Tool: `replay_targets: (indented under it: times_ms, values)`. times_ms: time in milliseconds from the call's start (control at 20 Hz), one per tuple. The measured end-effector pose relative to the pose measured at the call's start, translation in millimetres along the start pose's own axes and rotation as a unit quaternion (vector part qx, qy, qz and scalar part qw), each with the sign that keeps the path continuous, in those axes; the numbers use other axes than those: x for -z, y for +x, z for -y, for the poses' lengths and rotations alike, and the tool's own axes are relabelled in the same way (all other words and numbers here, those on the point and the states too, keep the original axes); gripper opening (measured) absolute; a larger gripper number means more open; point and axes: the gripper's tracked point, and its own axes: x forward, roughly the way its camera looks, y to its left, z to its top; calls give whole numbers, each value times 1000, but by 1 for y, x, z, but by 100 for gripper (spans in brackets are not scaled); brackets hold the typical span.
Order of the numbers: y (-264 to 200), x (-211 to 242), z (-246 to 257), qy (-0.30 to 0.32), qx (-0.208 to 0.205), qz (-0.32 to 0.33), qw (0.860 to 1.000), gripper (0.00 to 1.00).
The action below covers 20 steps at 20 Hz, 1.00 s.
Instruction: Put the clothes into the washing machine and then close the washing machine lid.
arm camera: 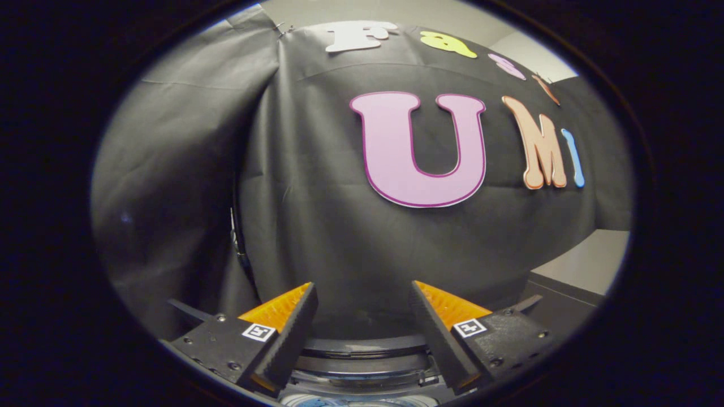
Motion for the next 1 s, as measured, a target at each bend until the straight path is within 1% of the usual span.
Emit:
replay_targets:
  times_ms: [300,600,1000]
  values:
    - [-17,4,-2,-2,-13,2,1000,99]
    - [-35,7,-2,-1,-14,6,1000,98]
    - [-45,11,-3,-1,-18,7,1000,98]
